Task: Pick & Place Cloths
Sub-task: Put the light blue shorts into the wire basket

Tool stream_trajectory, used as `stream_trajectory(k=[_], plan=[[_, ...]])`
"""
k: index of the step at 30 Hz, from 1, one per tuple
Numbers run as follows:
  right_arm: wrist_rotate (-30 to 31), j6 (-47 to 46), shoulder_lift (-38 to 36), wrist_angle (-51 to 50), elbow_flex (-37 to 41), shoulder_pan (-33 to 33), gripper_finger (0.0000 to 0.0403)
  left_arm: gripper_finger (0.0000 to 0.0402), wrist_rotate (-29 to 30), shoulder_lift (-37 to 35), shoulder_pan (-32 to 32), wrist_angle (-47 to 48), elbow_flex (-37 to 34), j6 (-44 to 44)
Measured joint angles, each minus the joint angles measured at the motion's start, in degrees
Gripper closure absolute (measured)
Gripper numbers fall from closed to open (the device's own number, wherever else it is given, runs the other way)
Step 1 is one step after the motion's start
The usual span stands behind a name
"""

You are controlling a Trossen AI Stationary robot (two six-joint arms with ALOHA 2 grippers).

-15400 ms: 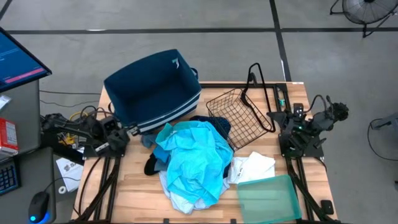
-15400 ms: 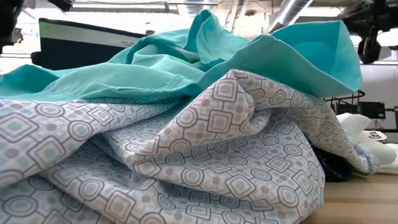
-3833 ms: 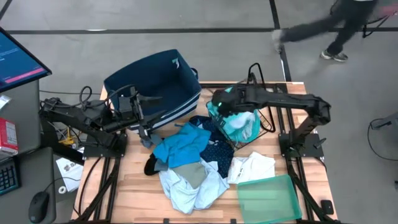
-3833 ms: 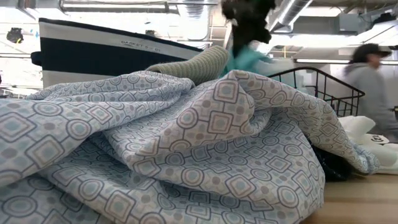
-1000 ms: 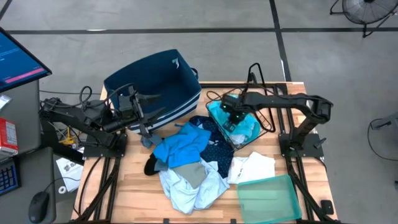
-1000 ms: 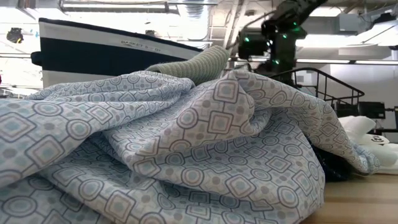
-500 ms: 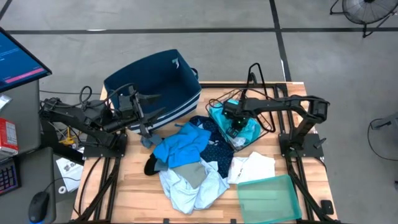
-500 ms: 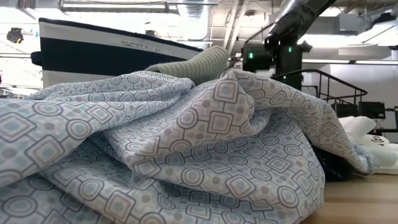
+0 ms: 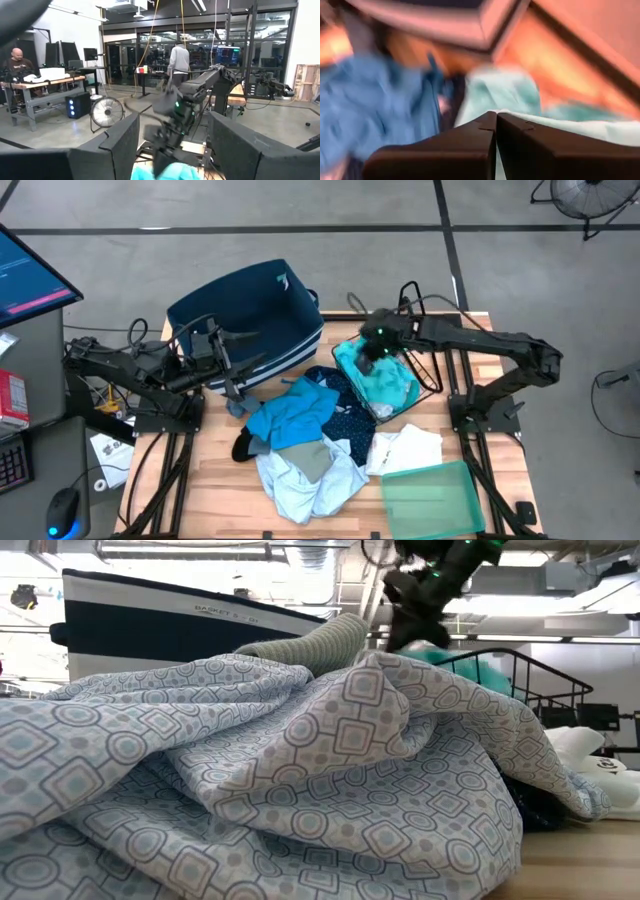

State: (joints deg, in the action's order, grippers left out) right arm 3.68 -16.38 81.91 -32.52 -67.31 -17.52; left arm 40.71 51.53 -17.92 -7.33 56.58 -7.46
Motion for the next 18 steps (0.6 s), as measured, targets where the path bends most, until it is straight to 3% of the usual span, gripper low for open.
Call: stream_trajectory(k=[4,18], plan=[[-0.16,0.57,4.35,7.0,-0.12,0.2,0.0401,0.0183,0.0,0.01,0.0,0.0,0.0,0.0],[-0.86,1.39,18.09,0.05,3.5,-0.15,0.0403,0.0183,0.0,0.0,-0.01,0.13,0.0,0.02]])
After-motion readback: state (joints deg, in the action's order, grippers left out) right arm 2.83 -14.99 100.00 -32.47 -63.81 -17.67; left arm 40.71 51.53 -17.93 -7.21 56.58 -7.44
